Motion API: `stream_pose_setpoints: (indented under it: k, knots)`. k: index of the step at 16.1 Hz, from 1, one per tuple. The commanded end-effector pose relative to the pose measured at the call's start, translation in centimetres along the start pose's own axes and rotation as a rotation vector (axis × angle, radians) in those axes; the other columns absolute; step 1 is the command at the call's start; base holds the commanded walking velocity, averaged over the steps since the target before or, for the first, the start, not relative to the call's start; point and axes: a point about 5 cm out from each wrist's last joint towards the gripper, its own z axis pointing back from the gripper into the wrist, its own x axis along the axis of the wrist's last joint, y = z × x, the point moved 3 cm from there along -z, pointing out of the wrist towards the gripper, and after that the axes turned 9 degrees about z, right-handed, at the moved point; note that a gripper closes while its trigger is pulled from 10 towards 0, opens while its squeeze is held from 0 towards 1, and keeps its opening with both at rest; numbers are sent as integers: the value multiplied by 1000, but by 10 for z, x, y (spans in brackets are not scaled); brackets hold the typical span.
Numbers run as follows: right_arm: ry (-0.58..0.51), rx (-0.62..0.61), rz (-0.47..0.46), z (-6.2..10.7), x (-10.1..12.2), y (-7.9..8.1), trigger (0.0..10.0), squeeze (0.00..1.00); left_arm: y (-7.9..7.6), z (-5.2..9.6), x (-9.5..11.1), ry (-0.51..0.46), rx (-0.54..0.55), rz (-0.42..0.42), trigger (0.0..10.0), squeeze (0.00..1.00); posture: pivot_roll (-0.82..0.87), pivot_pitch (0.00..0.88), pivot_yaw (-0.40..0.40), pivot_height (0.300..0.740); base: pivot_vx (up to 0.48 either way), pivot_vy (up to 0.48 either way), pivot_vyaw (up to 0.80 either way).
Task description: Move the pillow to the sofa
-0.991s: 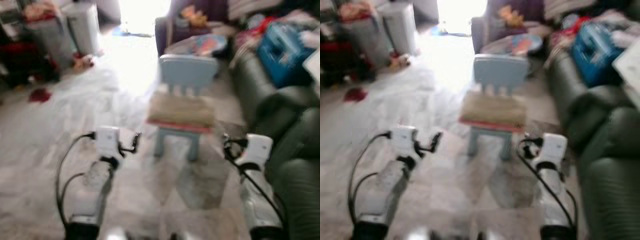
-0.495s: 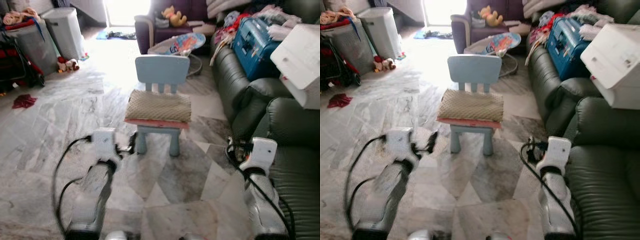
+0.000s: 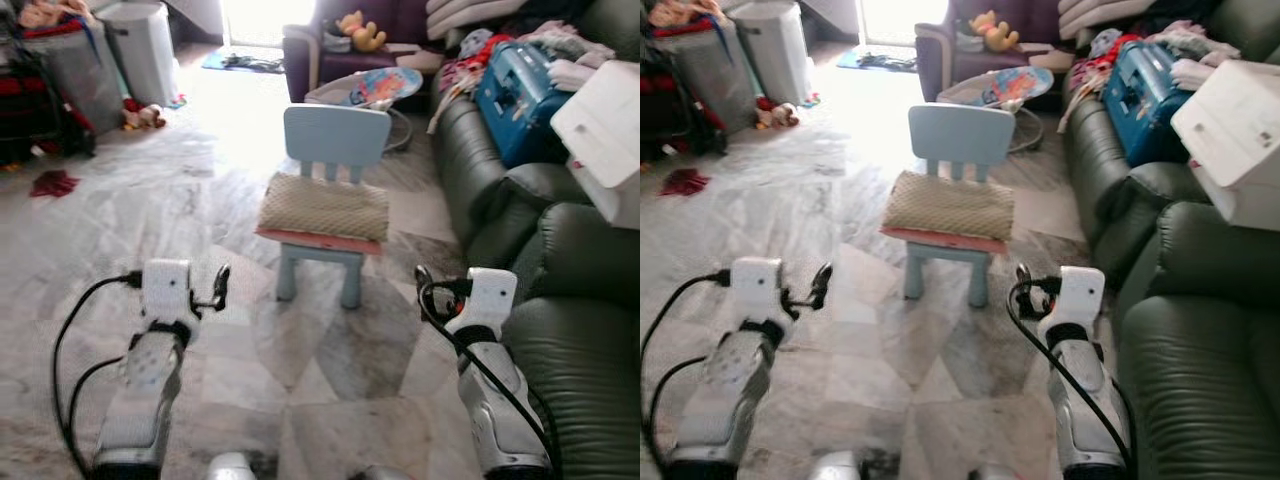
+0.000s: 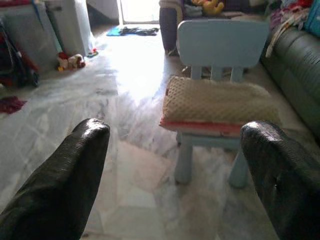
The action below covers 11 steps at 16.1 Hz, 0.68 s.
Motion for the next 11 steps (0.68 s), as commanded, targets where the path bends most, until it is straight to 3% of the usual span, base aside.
stream_pose_setpoints:
  k: [1, 3, 4, 5, 7, 9, 11]
  knots:
    - [-41, -57, -19, 5, 13, -11, 10000, 0, -1, 2, 4, -13, 11, 15, 10000, 0, 2, 0, -14, 740, 0, 0, 0]
    - [-88, 6, 60, 16, 23, -8, 10000, 0, -13, 11, 8, -46, -56, -35, 10000, 0, -4, 0, -19, 740, 0, 0, 0]
    - [-68, 12, 69, 21, 18, -10, 10000, 0, -11, 16, 3, -28, -36, -34, 10000, 0, -8, 0, -18, 740, 0, 0, 0]
    - [-40, -1, 53, 31, 13, -18, 10000, 0, -8, 32, -3, 10, -11, -57, 10000, 0, -7, 0, -20, 740, 0, 0, 0]
    - [-6, 32, 68, 46, 6, -19, 10000, 0, -13, 48, -5, 5, -94, -70, 10000, 0, 3, 0, -22, 740, 0, 0, 0]
    - [25, 33, 81, 46, 0, -22, 10000, 0, -7, 47, -6, 11, -66, -103, 10000, 0, 7, 0, -26, 740, 0, 0, 0]
    - [98, 33, 32, 46, -10, -25, 10000, 0, -1, 40, 2, -13, -8, -89, 10000, 0, 9, 0, -31, 740, 0, 0, 0]
